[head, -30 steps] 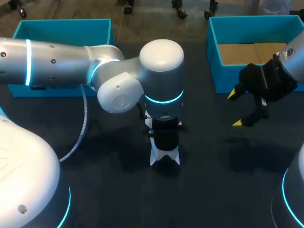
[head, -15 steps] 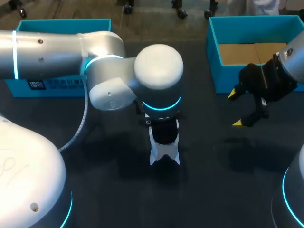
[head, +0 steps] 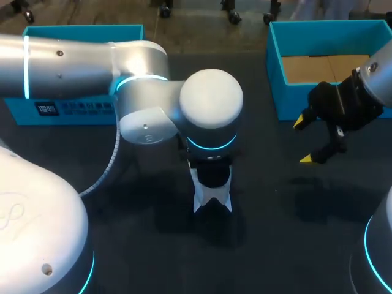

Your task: Take the shoe out of the shoebox, open the shoe tongue, remove and reinsert the insole, then place the shoe into the shoebox

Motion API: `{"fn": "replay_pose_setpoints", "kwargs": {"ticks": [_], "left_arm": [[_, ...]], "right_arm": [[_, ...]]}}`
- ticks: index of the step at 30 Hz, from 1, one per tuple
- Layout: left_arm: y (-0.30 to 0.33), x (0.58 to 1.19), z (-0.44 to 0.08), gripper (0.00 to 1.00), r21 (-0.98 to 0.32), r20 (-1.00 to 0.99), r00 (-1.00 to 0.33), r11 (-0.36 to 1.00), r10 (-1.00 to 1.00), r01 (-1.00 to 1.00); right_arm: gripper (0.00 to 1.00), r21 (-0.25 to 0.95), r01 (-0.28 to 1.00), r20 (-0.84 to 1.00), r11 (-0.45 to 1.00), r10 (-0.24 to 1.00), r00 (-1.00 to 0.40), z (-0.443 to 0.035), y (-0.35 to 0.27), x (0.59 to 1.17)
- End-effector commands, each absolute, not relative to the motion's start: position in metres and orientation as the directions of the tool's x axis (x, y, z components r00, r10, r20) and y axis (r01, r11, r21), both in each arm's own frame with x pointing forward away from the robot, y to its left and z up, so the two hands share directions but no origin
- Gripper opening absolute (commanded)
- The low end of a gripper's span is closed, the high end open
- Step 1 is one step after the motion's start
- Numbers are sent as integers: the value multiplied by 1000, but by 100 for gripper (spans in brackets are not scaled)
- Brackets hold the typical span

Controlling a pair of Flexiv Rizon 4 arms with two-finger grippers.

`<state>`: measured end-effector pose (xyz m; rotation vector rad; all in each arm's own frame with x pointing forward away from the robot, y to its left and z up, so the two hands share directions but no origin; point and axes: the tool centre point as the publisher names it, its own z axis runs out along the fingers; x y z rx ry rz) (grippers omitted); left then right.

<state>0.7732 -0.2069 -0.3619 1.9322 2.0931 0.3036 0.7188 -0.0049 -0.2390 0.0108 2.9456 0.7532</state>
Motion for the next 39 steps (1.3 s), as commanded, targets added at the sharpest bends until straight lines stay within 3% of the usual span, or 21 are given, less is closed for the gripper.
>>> {"fn": "replay_pose_setpoints", "kwargs": {"ticks": [1, 31, 32, 39], "left_arm": [[-202, 776, -355, 100, 325, -64, -64, 81, 996, 942], [-207, 819, -303, 100, 332, -89, -7, 36, 996, 942], [-206, 822, -298, 84, 334, -93, -8, 38, 996, 942], [-203, 823, -289, 44, 342, -96, -13, 45, 995, 939]], "right_arm": [[100, 478, -18, -98, 878, 33, -995, -239, -5, 718], [100, 478, -18, -98, 878, 33, -995, -239, -5, 718], [100, 478, -18, -98, 878, 33, -995, -239, -5, 718], [100, 478, -18, -98, 878, 33, -995, -239, -5, 718]]}}
